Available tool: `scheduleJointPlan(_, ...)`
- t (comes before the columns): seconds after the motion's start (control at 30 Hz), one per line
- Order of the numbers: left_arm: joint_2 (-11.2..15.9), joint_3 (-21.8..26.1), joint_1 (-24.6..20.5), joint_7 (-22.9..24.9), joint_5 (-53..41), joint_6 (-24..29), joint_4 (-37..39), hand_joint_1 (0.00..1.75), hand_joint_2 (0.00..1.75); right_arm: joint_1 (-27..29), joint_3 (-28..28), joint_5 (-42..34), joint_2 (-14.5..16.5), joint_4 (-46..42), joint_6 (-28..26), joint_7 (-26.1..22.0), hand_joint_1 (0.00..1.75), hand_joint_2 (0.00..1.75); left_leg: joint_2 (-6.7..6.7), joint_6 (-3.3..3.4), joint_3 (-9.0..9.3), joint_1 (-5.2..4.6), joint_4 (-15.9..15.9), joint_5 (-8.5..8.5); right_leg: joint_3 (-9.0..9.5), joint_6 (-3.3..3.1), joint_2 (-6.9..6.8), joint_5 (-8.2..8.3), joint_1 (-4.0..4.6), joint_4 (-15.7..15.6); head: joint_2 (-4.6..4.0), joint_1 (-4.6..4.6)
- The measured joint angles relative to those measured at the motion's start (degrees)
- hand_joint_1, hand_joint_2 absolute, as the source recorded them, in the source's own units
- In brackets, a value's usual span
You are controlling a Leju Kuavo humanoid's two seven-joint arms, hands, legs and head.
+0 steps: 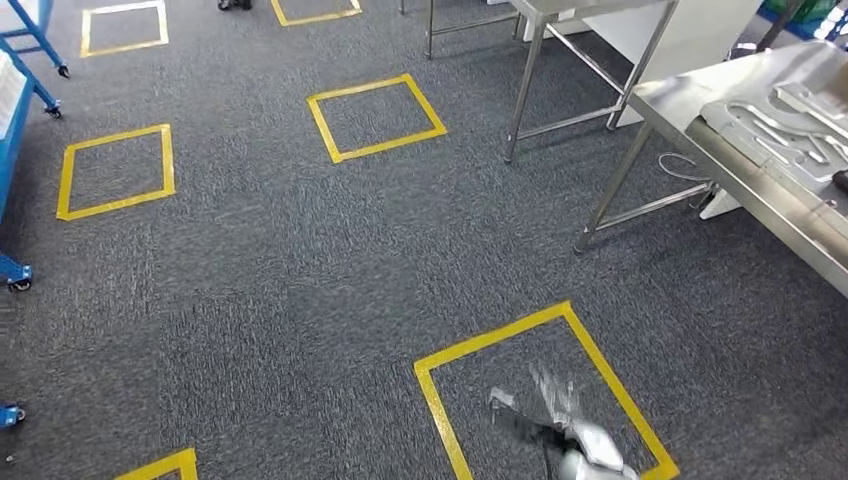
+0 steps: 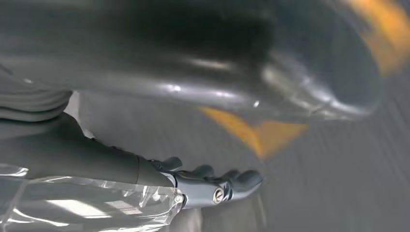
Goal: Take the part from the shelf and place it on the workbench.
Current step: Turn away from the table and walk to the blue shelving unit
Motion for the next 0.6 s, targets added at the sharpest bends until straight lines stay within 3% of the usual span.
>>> scheduleJointPlan(0.03,0.06,0.03,0.14,0.13,-0.06,0.5,0.0,0.0,0.0,2.56,-0.03,-2.14,0.31,1.5,1.69,1.82,0.0,0.0,-0.48,0.49,-0.32,-0.04,-0.09,0.41,-0.85,0.31,1.72,-1.86,-0.28,2.11,0.0,-0.01)
scheduleJointPlan(0.1,0.11,0.09,0.18,0.23,-0.04,1.28,0.0,0.0,0.0,7.57,-1.97,-8.89,0.37,4.38,4.86,4.92,0.0,0.0,-1.69,1.12,-1.28,-0.38,-0.06,1.11,-3.68,0.55,4.78,-6.88,-0.56,9.51,0.0,-0.01)
scheduleJointPlan(0.13,0.11,0.12,0.22,0.22,0.01,1.54,0.0,0.0,0.0,9.76,-3.58,-12.46,0.3,5.65,6.27,6.58,0.0,0.0,-2.41,1.28,-1.73,-0.6,-0.01,1.41,-4.95,0.49,5.39,-8.71,-0.55,13.12,0.0,-0.01)
scheduleJointPlan(0.17,0.12,0.15,0.33,0.22,0.04,1.76,0.0,0.0,0.0,11.67,-5.45,-15.63,0.22,6.8,7.64,8.31,0.0,0.0,-3.14,1.32,-2.11,-0.8,0.05,1.65,-5.48,0.35,5.71,-9.5,-0.49,15.22,0.0,-0.01)
scheduleJointPlan(0.2,0.13,0.19,0.47,0.2,0.07,2.0,0.0,0.0,0.0,13.14,-7.23,-17.84,0.16,7.67,8.85,9.93,0.0,0.0,-3.78,1.29,-2.39,-0.97,0.13,1.81,-4.89,0.12,5.9,-9.1,-0.41,14.99,0.0,-0.01)
scheduleJointPlan(0.23,0.13,0.22,0.62,0.16,0.04,2.25,0.0,0.0,0.0,14.23,-8.76,-19.3,0.09,8.34,9.93,11.33,0.0,0.0,-4.26,1.24,-2.57,-1.08,0.21,1.92,-3.12,-0.16,6.15,-7.76,-0.32,12.39,0.0,-0.01)
scheduleJointPlan(0.3,0.1,0.25,0.77,0.02,-0.16,2.85,0.0,0.0,0.0,15.67,-11.28,-21.0,-0.14,9.35,11.58,13.02,0.0,0.0,-4.96,1.07,-2.74,-1.24,0.39,2.04,2.04,-0.85,7.89,-4.67,-0.11,3.94,0.0,-0.01)
scheduleJointPlan(0.37,0.04,0.25,0.66,-0.17,-0.54,3.31,0.0,0.0,0.0,16.62,-13.43,-21.79,-0.27,10.03,12.39,12.75,0.0,0.0,-5.52,0.72,-2.9,-1.27,0.49,2.2,4.89,-1.44,9.19,-3.32,0.13,-1.02,0.0,-0.01)
scheduleJointPlan(0.43,0.03,0.25,0.55,-0.35,-0.88,3.48,0.0,0.0,0.0,17.22,-15.09,-21.93,-0.16,10.39,12.51,10.88,0.0,0.0,-6.19,0.15,-3.11,-1.28,0.37,2.51,5.03,-1.95,8.57,-3.07,0.24,-1.57,0.0,-0.01)
scheduleJointPlan(0.5,0.05,0.25,0.52,-0.54,-1.18,3.44,0.0,0.0,0.0,17.48,-16.1,-21.77,0.15,10.56,12.35,8.46,0.0,0.0,-5.62,-0.48,-3.66,-1.46,1.41,1.72,5.14,-2.57,7.38,-2.62,-0.04,-2.16,0.0,-0.01)
scheduleJointPlan(0.53,0.06,0.25,0.51,-0.64,-1.29,3.36,0.0,0.0,0.0,17.6,-16.42,-21.62,0.28,10.65,12.2,7.31,0.0,0.0,-4.72,-0.83,-4.51,-1.51,3.3,0.33,5.15,-2.88,6.7,-2.4,-0.23,-2.46,0.0,-0.02)
scheduleJointPlan(0.6,0.07,0.25,0.45,-0.91,-1.35,3.06,0.0,0.0,0.0,17.86,-16.85,-20.98,0.52,10.85,11.82,5.06,0.0,0.0,-2.63,-1.55,-7.45,-1.16,10.33,-3.94,4.94,-3.18,5.31,-2.25,-0.23,-2.6,0.0,-0.02)
